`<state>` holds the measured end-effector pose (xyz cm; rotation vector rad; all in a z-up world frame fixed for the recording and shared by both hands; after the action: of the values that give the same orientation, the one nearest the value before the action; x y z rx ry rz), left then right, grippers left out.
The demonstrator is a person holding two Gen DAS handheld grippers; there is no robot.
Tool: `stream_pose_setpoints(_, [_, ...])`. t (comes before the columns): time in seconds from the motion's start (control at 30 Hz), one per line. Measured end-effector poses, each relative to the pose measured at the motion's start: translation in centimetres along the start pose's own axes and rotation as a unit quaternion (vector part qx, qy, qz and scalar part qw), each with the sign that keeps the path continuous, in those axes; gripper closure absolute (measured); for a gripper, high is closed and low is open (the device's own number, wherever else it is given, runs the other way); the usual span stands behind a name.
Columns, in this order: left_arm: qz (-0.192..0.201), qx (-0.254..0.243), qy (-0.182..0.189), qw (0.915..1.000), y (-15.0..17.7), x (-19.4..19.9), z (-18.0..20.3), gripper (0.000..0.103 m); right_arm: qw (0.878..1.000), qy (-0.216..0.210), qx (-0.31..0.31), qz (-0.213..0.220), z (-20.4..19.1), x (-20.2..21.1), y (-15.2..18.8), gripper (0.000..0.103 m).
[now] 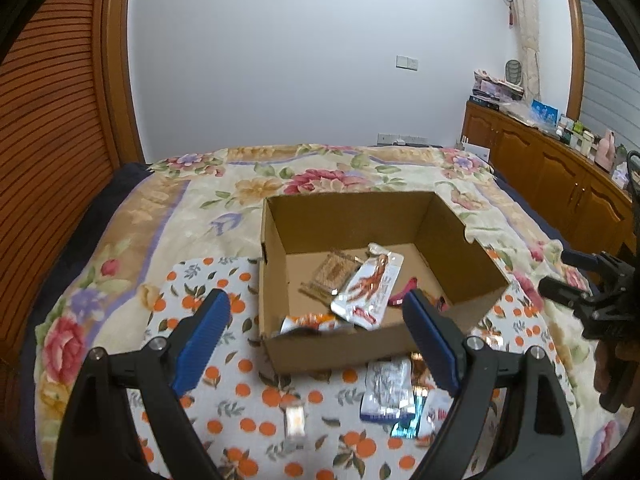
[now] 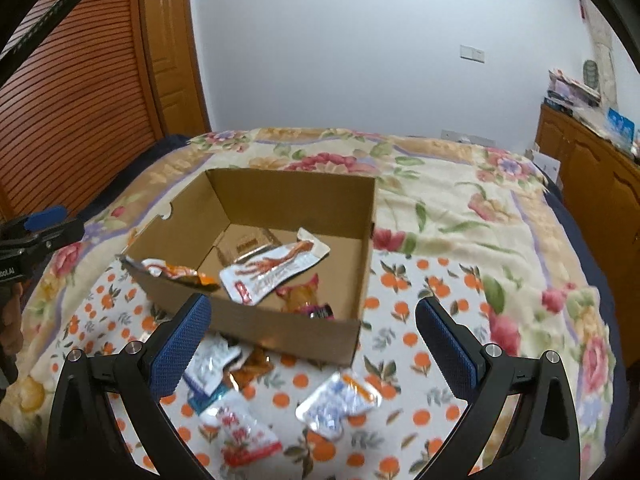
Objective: Organize snacks
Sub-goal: 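Move both open tools back from the box toward the snack pile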
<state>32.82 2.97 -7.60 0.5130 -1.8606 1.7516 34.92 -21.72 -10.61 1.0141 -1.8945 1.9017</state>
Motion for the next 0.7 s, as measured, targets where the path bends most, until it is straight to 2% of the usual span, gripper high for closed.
stream_pose_setpoints(0.2, [-0.016, -0.002, -0.003, 0.9999, 2.9, 2.4, -0.2, 0.015, 1.000, 0.001, -0.024, -0.007, 0.8, 2.5, 2.6, 0.000])
stream_pose_setpoints(0.4, [-0.032, 0.001, 0.001, 0.9995, 5.2, 3.1, -0.4, 0.014, 0.999, 0.003, -0.044, -0.019, 1.2, 3.5, 5.3, 0.000])
stream_pose_setpoints(0.5, [-0.040, 0.001, 0.008, 0.9992, 6.3, 2.4, -0.6, 0.014, 0.998, 0.003, -0.051, -0.020, 1.3, 3.6, 6.2, 0.000])
stream_pose_setpoints(0.7, [-0.064, -0.005, -0.006, 0.9979, 8.9, -0.5, -1.2, 0.015, 0.998, 0.002, -0.067, -0.021, 1.3, 2.6, 8.0, 0.000])
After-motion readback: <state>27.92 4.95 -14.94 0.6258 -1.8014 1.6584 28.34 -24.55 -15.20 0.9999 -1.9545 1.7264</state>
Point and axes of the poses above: each gripper's, at about its wrist camera, not at the fingertips, and x roughly against the way its jaws point, z to its right, y to its underside, the point moved 9 cm from there along -x, roughly the way its jaws point, and after that the axes turned 3 degrees about -x, right-handed, at the moved point
